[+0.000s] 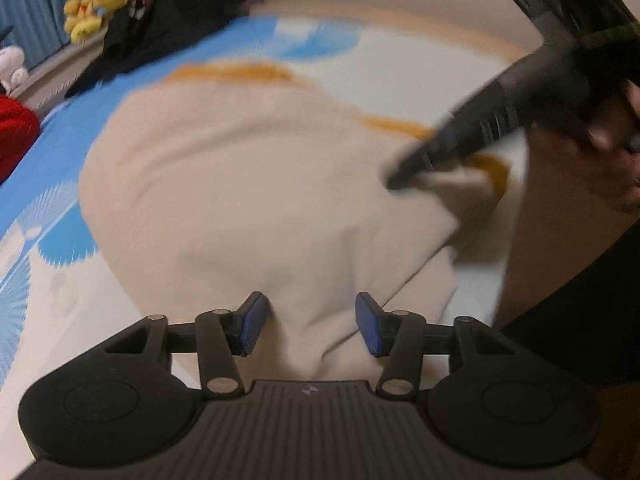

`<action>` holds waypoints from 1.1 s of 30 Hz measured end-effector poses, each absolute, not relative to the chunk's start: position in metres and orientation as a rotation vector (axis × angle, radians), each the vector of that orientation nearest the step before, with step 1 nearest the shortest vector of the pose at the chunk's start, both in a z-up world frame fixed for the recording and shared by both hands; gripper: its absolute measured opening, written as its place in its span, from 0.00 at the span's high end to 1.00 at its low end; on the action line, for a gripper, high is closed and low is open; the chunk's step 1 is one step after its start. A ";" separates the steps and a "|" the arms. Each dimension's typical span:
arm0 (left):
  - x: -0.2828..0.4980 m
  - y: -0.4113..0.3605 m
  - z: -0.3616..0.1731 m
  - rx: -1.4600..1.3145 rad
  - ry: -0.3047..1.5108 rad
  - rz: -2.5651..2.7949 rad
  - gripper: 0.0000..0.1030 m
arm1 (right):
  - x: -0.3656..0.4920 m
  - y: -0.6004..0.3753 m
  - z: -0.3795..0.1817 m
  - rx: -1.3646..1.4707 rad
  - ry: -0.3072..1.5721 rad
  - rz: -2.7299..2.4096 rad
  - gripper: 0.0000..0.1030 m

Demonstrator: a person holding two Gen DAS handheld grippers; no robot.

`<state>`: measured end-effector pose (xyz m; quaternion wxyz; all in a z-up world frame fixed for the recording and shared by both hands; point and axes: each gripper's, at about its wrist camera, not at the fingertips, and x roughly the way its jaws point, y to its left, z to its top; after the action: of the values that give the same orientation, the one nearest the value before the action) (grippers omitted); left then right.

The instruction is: Fold large clothes

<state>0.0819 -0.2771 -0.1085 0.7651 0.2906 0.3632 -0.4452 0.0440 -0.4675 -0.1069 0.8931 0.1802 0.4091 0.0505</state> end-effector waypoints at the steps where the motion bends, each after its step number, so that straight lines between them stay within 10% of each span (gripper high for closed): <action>1: 0.082 -0.281 -0.113 0.640 0.802 -0.954 0.40 | 0.050 -0.459 -0.124 0.302 0.947 0.093 0.77; 8: 0.096 -0.257 -0.087 0.535 0.785 -0.883 0.21 | 0.039 -0.467 -0.118 0.281 0.925 0.013 0.73; 12: 0.141 -0.245 -0.074 0.397 0.776 -0.728 0.00 | 0.029 -0.506 -0.110 0.440 0.798 -0.159 0.08; 27: 0.284 -0.203 -0.175 -0.425 1.233 -0.699 0.00 | 0.044 -0.542 -0.173 0.701 0.924 -0.184 0.09; 29: 0.288 -0.206 -0.187 -0.464 1.236 -0.702 0.00 | 0.045 -0.535 -0.167 0.683 0.913 -0.160 0.19; 31: 0.289 -0.205 -0.194 -0.517 1.216 -0.720 0.02 | 0.044 -0.531 -0.162 0.707 0.888 -0.116 0.59; 33: 0.288 -0.205 -0.191 -0.508 1.175 -0.731 0.19 | 0.047 -0.524 -0.155 0.701 0.872 -0.095 0.72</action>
<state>0.2883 -0.2046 -0.1908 0.7402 -0.2318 0.5359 -0.3334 0.0469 -0.5241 -0.1550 0.8464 0.3325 0.4136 -0.0449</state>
